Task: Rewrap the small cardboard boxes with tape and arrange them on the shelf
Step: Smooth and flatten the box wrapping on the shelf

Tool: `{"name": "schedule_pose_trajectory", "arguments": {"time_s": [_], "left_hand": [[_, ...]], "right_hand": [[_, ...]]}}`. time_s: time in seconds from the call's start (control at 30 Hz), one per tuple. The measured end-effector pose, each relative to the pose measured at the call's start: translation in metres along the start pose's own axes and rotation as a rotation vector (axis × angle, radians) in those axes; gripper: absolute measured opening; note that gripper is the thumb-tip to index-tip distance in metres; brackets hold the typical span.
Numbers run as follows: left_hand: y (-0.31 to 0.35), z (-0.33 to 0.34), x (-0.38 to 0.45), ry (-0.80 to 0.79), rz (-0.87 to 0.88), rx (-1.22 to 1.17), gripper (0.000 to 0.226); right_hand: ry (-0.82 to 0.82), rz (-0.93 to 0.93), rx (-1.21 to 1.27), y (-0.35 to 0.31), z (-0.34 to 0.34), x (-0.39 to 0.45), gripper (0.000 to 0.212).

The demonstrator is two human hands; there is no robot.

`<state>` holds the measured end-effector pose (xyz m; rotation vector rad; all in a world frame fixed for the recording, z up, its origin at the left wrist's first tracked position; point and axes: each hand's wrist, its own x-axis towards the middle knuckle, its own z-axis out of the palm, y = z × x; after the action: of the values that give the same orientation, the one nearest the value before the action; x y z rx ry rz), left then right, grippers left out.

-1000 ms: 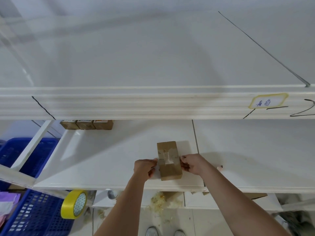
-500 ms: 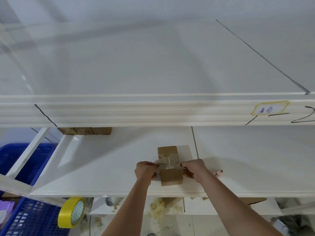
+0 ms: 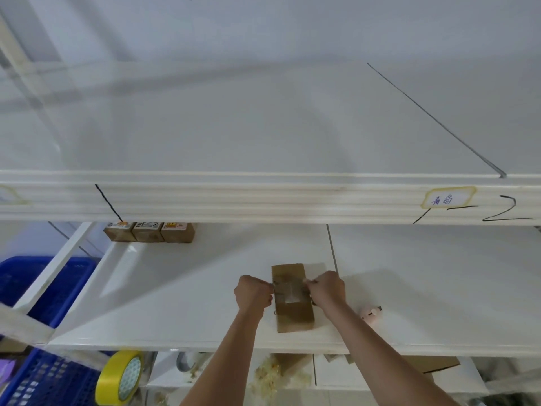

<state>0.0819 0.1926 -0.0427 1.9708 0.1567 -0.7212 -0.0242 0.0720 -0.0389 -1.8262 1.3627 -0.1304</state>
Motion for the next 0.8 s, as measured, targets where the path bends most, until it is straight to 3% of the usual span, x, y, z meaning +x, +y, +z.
{"name": "schedule_pose_trajectory", "arguments": {"time_s": [0.1, 0.3, 0.47, 0.6, 0.7, 0.8], "left_hand": [[0.005, 0.011, -0.004, 0.013, 0.047, 0.170, 0.017], [0.004, 0.019, -0.014, 0.074, 0.141, 0.337, 0.039], [0.007, 0.025, -0.014, 0.025, 0.207, 0.437, 0.010], [0.017, 0.023, -0.015, -0.045, 0.233, 0.548, 0.010], [0.022, 0.019, -0.012, -0.062, 0.184, 0.585, 0.024], [0.021, 0.021, -0.011, -0.043, 0.134, 0.561, 0.013]], "right_hand": [[-0.015, -0.031, -0.207, -0.016, -0.001, -0.005, 0.009], [0.034, -0.033, -0.329, -0.028, 0.009, -0.008, 0.025], [-0.016, 0.013, -0.284, -0.028, 0.005, -0.001, 0.019], [-0.129, 0.054, -0.283, -0.028, 0.005, 0.003, 0.008], [-0.206, 0.101, -0.257, -0.031, 0.003, 0.003, 0.014], [-0.193, 0.091, -0.245, -0.031, 0.003, 0.006, 0.016]]}}
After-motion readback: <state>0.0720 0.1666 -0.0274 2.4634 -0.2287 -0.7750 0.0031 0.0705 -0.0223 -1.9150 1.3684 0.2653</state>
